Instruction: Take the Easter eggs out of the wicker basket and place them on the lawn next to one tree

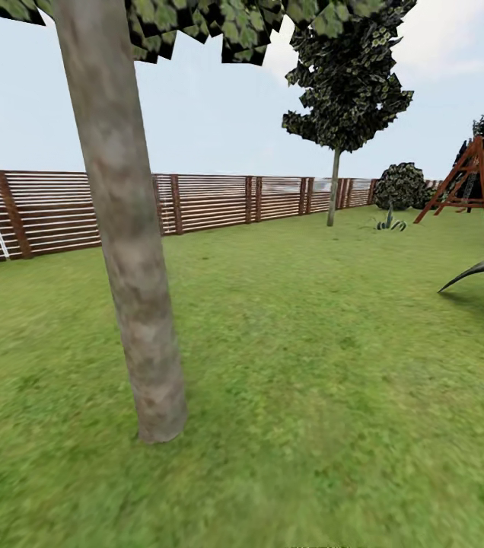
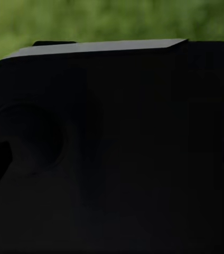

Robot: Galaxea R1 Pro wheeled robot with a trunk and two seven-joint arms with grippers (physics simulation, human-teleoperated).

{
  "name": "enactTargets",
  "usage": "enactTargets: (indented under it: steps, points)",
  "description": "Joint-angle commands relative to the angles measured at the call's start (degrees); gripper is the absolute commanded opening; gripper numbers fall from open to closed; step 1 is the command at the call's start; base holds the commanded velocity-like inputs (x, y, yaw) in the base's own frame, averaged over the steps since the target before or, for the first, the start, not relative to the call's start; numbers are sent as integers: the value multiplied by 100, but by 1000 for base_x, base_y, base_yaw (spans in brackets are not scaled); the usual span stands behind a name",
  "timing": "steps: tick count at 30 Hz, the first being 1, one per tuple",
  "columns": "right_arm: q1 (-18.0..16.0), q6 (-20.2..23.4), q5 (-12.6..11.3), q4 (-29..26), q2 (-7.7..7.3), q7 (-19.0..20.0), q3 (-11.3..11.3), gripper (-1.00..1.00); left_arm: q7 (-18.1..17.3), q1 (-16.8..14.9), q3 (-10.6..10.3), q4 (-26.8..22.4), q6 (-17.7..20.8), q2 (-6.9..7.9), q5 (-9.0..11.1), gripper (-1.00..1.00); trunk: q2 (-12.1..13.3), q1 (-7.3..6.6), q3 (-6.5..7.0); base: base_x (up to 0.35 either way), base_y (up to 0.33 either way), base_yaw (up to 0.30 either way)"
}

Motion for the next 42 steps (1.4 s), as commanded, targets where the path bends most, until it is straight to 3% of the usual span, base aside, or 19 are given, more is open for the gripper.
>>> enactTargets:
  steps: [1,17,42]
  points:
    - [-5,-21,-1,7,-1,2,-35,100,3,3,1,-7,-11,0,0,100,-2,0,-3,1,-294,-246]
    - [-5,-21,-1,7,2,2,-37,100,3,3,1,-7,-9,0,-3,100,-2,0,3,3,-294,-188]
    - [-5,-29,8,7,50,2,-1,100,3,3,9,-7,-13,-9,5,100,-2,0,3,182,-257,-8]
